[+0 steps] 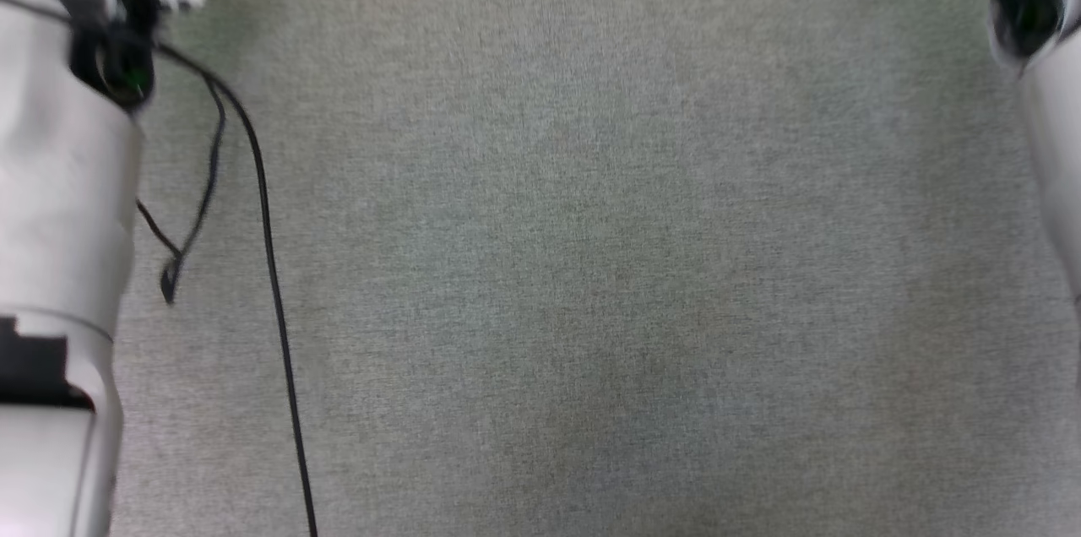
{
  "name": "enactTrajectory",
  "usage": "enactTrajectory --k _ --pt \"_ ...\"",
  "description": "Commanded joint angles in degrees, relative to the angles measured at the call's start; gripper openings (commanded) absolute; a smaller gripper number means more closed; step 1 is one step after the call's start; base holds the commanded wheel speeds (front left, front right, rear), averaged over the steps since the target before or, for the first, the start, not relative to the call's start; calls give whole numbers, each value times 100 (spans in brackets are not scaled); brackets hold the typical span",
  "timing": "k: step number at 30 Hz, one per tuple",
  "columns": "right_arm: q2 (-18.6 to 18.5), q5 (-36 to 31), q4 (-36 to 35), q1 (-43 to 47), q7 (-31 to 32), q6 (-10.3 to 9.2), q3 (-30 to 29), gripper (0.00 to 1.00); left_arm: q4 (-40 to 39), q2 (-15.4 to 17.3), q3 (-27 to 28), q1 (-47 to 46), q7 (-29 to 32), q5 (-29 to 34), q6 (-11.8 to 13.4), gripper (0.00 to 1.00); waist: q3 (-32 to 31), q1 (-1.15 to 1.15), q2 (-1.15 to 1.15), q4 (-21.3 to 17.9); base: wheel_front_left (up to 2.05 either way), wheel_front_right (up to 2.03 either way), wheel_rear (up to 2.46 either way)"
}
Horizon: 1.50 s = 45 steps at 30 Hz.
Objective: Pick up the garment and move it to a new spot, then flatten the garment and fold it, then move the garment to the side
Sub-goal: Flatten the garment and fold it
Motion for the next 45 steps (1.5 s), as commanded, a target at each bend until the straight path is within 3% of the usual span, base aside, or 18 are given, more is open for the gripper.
enactTrajectory --k 1,17,22,27,35,45 --pt "-82 119 -39 200 -60 -5 55 0 3 0 -34 157 -72 -50 -19 0 -151 -1 0 16 0 0 0" --pt "-915 1305 -1673 3159 -95 -7 768 0 -980 296 -230 2788 -451 -410 29 0 -1655 -1 0 64 0 0 0" --pt "-1063 1389 -2215 4180 -71 -8 558 0 -1614 375 -142 3857 -458 -574 267 0 -2052 -1 0 74 0 0 0" --pt "-1059 1252 -2708 5216 38 -8 159 0 -2511 473 -43 5010 -413 -692 675 0 -2342 -1 0 73 0 0 0" --pt "-721 732 -3736 6924 470 -9 -938 0 -4248 720 84 6775 -111 -829 1486 0 -2695 -1 0 183 0 0 0" --pt "385 -299 -5449 8866 1524 -8 -2241 0 -5772 908 8 8320 267 -865 2169 0 -2904 -1 0 283 0 0 0"
